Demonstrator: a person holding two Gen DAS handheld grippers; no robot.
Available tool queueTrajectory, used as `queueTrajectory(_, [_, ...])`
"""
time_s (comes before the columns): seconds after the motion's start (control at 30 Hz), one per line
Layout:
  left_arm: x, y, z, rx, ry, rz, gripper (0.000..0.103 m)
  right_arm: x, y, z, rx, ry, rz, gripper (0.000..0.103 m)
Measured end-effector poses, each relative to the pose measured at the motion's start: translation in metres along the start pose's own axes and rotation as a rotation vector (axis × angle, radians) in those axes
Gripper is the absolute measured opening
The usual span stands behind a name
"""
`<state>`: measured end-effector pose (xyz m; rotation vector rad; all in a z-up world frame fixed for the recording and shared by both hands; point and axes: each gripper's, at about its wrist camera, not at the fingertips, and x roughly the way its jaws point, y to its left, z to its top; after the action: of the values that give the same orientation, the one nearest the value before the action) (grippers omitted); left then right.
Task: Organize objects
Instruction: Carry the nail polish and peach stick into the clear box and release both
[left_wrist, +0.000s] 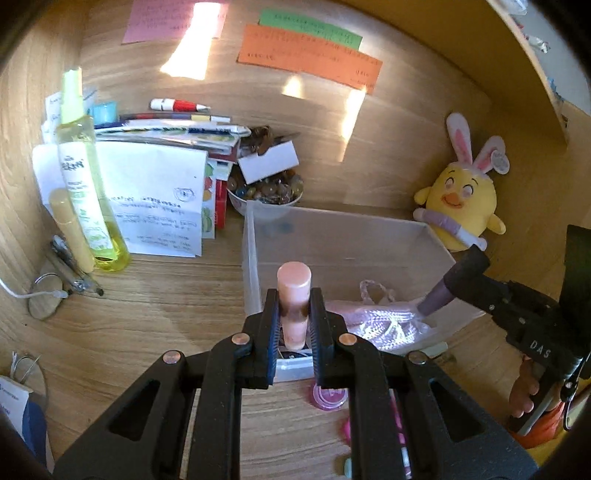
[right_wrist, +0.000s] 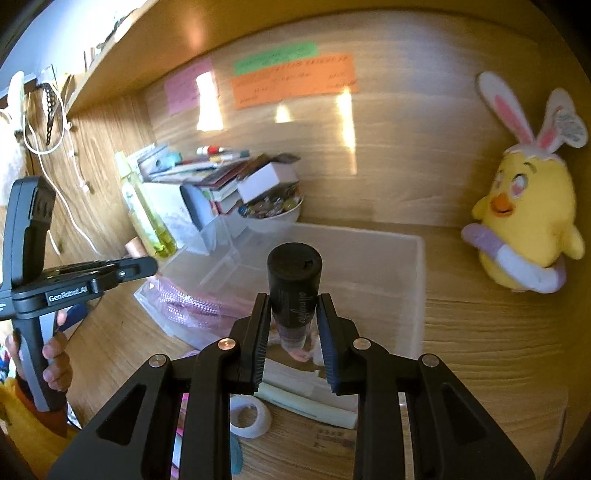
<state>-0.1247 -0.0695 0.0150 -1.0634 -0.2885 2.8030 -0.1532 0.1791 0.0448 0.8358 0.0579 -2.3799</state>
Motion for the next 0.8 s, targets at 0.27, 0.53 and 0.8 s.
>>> queueTrajectory(0.27, [0.011,-0.007,-0.003,0.027,0.034,0.004,0.017,0.024,0.007,-0.005,-0.012,0.073,0.041,0.023])
queueTrajectory(0.53, [-0.005,-0.015,-0.005,0.045,-0.005,0.026,0.046,0.015,0.001,-0.003,0.011,0.055,0.025,0.039])
queueTrajectory(0.8, [-0.031,-0.027,-0.022,0.067,-0.045,0.057,0.088,-0.008,0.001,-0.012,-0.002,0.031,-0.017,0.046])
